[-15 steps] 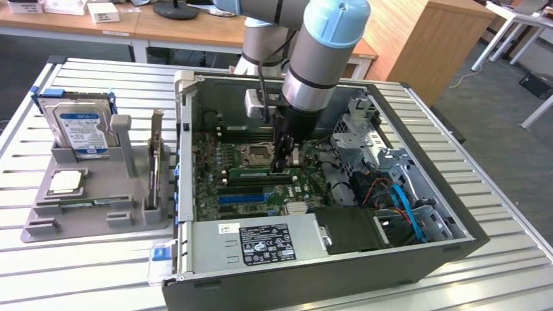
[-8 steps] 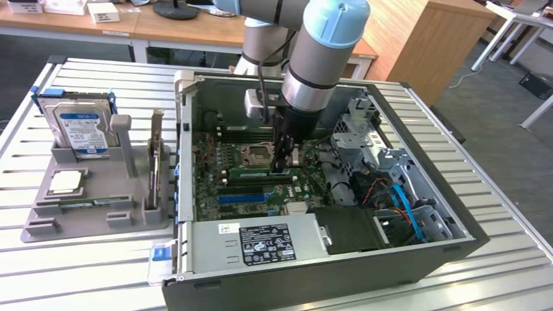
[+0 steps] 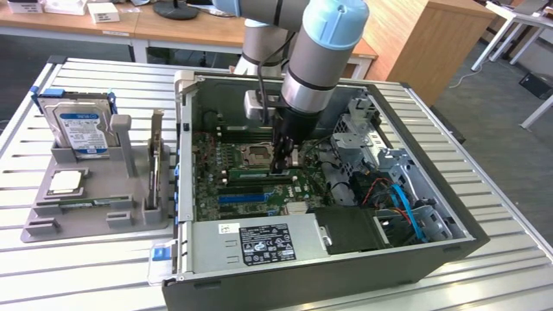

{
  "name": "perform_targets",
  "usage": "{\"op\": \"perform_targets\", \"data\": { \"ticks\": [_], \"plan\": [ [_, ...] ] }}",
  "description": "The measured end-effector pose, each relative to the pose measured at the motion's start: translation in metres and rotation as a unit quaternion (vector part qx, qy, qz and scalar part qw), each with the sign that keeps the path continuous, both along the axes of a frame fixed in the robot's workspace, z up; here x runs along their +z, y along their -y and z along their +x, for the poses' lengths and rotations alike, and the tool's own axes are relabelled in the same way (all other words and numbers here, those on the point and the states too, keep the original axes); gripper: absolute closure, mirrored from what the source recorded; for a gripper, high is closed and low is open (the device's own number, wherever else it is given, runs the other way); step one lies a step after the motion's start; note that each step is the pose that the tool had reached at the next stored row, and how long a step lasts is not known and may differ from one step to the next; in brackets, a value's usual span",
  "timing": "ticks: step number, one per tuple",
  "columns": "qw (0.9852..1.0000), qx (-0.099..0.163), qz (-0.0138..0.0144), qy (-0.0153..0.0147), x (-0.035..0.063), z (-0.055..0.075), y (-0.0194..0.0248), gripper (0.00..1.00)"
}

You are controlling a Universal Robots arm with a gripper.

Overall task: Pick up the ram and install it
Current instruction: 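Insert the ram into the slot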

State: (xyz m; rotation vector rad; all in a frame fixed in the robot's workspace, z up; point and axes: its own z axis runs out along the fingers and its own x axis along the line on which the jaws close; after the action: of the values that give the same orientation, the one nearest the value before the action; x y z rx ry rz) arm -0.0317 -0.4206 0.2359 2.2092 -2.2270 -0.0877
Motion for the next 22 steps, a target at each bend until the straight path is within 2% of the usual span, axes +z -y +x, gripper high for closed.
{"op": "perform_targets", "data": {
  "ticks": [22],
  "plan": [
    [1.0,-0.002,0.0,0.0,-0.0012,-0.0002,-0.0007,0.89]
  ]
}}
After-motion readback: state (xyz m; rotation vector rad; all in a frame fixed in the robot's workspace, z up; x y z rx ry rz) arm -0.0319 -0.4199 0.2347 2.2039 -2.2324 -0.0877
